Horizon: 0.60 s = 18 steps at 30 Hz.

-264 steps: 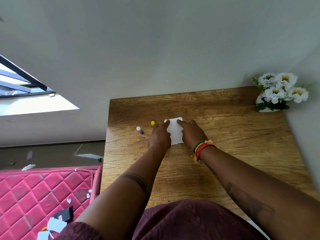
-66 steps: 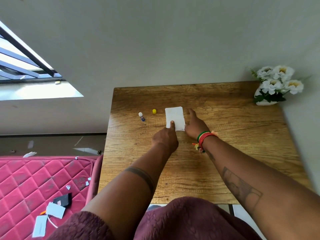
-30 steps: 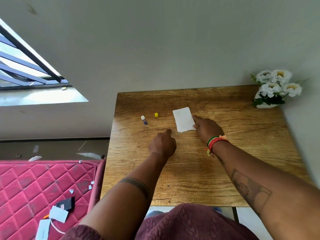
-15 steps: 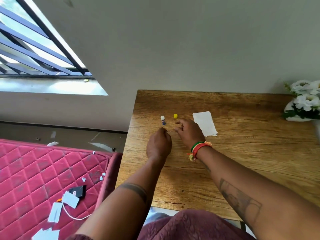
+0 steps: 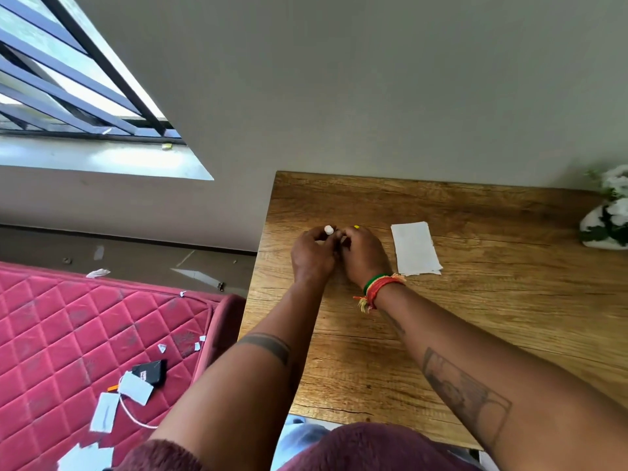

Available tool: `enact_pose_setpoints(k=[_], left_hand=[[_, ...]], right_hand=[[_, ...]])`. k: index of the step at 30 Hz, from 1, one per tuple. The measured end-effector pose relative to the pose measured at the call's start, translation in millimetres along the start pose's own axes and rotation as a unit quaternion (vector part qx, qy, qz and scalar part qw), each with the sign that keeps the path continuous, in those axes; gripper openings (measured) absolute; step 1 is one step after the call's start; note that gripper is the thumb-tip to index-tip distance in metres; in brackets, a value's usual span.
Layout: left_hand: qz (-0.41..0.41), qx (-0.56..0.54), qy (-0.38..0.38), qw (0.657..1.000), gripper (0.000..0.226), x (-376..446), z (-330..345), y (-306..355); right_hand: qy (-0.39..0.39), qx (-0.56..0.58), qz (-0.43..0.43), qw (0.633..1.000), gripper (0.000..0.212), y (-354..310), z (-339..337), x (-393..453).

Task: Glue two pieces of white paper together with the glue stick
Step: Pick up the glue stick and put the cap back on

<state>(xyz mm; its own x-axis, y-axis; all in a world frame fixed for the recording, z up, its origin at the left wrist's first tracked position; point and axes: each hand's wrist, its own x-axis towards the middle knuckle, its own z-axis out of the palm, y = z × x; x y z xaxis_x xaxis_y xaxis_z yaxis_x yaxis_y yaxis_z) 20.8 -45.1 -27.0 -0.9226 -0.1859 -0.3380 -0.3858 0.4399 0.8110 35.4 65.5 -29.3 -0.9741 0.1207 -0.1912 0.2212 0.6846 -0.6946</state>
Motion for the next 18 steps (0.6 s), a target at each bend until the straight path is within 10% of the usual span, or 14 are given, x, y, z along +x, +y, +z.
enact_pose_setpoints(k=[10, 18], left_hand=[[0.029, -0.126, -0.043, 0.991, 0.018, -21, -7, 57], [0.049, -0.17, -0.095, 0.98, 0.014, -37, -9, 96]], right_hand=[[-0.11, 0.145, 0.027, 0.983, 0.018, -7, -66, -5], [-0.027, 0.228, 0.04, 0.972, 0.008, -23, -102, -19]])
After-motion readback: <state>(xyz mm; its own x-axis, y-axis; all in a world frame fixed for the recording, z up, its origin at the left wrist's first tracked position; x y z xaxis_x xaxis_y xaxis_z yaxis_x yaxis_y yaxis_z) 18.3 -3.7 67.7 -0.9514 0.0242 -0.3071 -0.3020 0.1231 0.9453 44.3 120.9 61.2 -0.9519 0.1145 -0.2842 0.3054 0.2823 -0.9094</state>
